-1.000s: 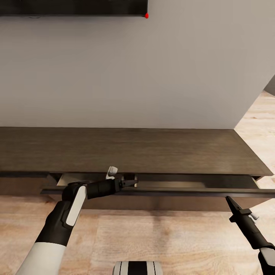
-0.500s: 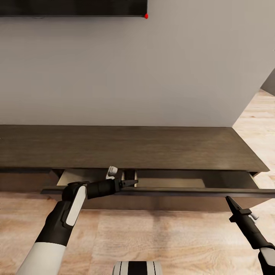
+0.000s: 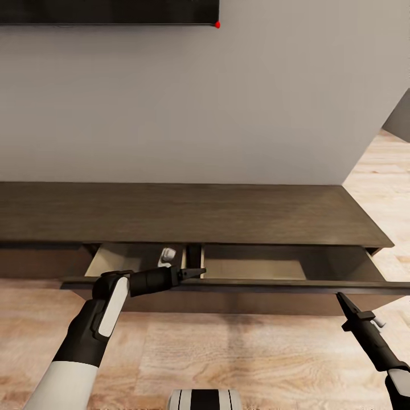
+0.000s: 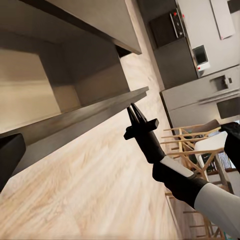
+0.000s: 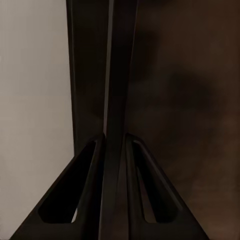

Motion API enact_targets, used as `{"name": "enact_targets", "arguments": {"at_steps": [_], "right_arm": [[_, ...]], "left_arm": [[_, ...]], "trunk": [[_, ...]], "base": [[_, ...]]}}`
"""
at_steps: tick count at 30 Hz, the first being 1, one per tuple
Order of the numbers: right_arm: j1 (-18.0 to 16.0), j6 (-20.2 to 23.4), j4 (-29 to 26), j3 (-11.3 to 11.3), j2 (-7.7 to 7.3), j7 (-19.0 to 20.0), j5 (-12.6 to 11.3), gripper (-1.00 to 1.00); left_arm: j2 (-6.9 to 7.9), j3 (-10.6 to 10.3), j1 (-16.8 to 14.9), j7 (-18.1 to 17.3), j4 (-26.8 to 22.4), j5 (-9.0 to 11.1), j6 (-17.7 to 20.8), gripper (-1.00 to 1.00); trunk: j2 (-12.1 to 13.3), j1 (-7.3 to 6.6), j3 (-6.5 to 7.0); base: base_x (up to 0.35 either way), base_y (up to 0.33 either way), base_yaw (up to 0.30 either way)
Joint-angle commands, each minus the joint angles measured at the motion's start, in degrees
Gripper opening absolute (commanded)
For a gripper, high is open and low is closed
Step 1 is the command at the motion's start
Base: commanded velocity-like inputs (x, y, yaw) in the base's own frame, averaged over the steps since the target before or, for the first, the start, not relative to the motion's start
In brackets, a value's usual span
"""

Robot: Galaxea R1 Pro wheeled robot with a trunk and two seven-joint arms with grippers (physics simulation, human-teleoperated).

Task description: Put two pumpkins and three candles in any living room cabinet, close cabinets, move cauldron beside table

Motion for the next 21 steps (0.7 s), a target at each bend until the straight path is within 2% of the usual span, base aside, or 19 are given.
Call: {"name": "enact_targets", "arguments": {"at_steps": [1, 7, 21], "right_arm": [[0.0, -0.2, 0.1, -0.4, -0.05, 0.1, 0.1, -1.0], [0.0, -0.2, 0.1, -0.4, -0.08, 0.1, 0.1, -1.0], [0.0, -0.2, 0.1, -0.3, -0.14, 0.1, 0.1, -1.0]], "left_arm": [[-0.01, 0.0, 0.0, -0.2, 0.0, -0.1, 0.2, 1.0], [-0.01, 0.0, 0.0, -0.2, 0.0, -0.1, 0.2, 1.0], [-0.01, 0.0, 0.0, -0.2, 0.0, -0.1, 0.2, 1.0]], "trunk": [[0.0, -0.01, -0.05], [0.0, -0.01, -0.05], [0.0, -0.01, -0.05]], "base": [[-0.094, 0.0, 0.0], [-0.123, 0.0, 0.0], [-0.024, 0.0, 0.0]]}}
